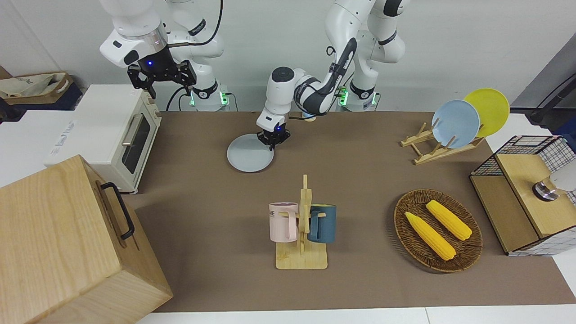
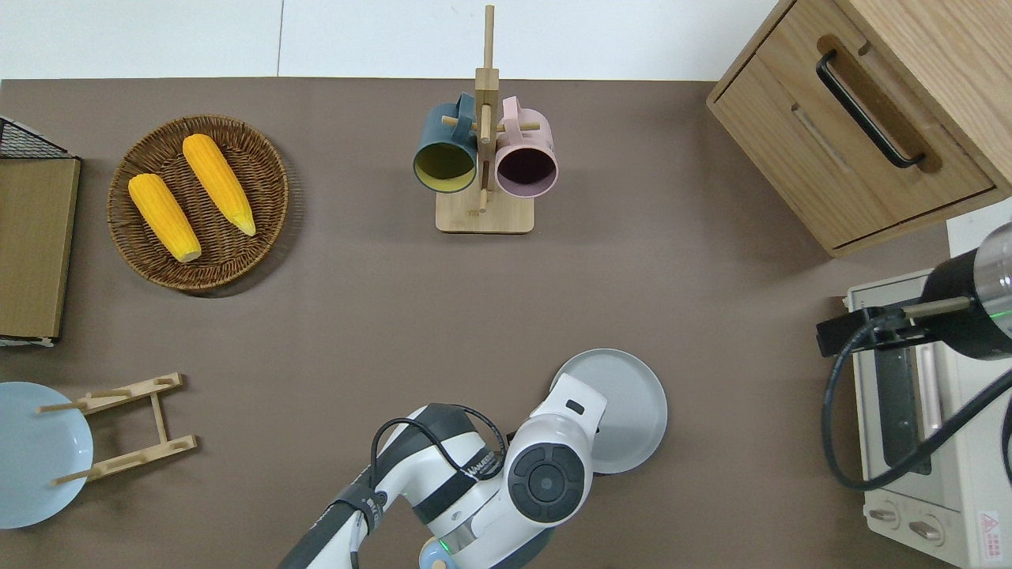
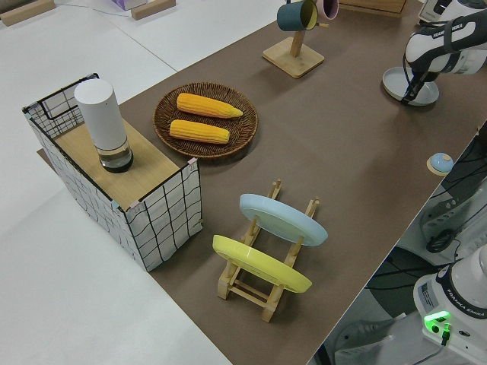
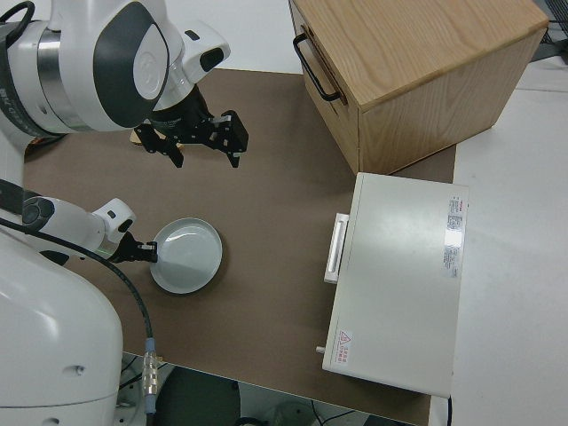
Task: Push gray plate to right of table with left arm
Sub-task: 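Push the gray plate with the left gripper across the table toward the toaster oven, then nudge the gray plate farther with the left gripper, then stop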
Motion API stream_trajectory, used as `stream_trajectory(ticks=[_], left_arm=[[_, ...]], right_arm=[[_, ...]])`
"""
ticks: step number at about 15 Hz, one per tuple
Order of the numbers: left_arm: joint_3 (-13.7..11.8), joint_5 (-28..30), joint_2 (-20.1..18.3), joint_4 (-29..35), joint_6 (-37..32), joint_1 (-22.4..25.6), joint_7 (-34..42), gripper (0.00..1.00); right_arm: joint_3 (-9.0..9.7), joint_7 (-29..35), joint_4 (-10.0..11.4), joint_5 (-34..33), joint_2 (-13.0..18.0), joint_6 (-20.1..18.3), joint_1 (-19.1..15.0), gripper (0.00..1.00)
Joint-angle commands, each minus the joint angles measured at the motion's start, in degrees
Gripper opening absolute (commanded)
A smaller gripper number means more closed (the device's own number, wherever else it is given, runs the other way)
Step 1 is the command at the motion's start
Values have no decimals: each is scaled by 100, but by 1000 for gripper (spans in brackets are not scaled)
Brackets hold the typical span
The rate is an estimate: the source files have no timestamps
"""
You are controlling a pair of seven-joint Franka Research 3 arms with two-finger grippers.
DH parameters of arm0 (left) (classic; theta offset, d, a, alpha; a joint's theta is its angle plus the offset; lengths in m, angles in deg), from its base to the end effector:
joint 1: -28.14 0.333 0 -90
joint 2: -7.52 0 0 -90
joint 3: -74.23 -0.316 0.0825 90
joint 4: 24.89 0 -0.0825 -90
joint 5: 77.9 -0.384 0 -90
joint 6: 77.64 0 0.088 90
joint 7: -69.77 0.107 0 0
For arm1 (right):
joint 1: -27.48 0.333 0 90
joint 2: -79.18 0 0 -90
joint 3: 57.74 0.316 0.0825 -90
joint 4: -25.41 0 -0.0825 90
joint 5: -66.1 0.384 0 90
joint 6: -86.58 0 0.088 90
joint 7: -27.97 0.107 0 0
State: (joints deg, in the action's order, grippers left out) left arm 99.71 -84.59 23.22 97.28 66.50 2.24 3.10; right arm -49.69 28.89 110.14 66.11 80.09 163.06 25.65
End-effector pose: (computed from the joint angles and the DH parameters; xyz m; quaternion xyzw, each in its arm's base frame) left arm 0.3676 -0.4535 0.3039 0.9924 0.0993 0.0186 0.0704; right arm 0.5209 0.0575 0.6562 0.9969 0.0461 -0.0639 0.0050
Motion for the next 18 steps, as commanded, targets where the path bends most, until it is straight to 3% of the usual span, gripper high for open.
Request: stream_trajectory(ticks=[1,7,13,14,17,18], left_arm=[[-35,-446,521,-605,-211,-275,-600,0],[-79,-587,916,-1177,-307,-583,-944,0],[-79,-710,1022,-1292,-299,-592,-1076,0],[-79,-702,1031,-1292,-290,-583,-1068,68],[-88,-684,1022,-1335,-299,-557,-1076,823],[-88,-667,1022,-1362,-299,-539,-1076,942]], right_arm=[[92,66,-53,25,14,-89,-115,983],[92,75,-53,25,14,-89,-115,983],[92,75,-53,25,14,-89,-115,983],[92,66,-53,25,14,-89,-115,983],[92,75,-53,25,14,-89,-107,983],[92,66,-53,25,14,-89,-107,983]])
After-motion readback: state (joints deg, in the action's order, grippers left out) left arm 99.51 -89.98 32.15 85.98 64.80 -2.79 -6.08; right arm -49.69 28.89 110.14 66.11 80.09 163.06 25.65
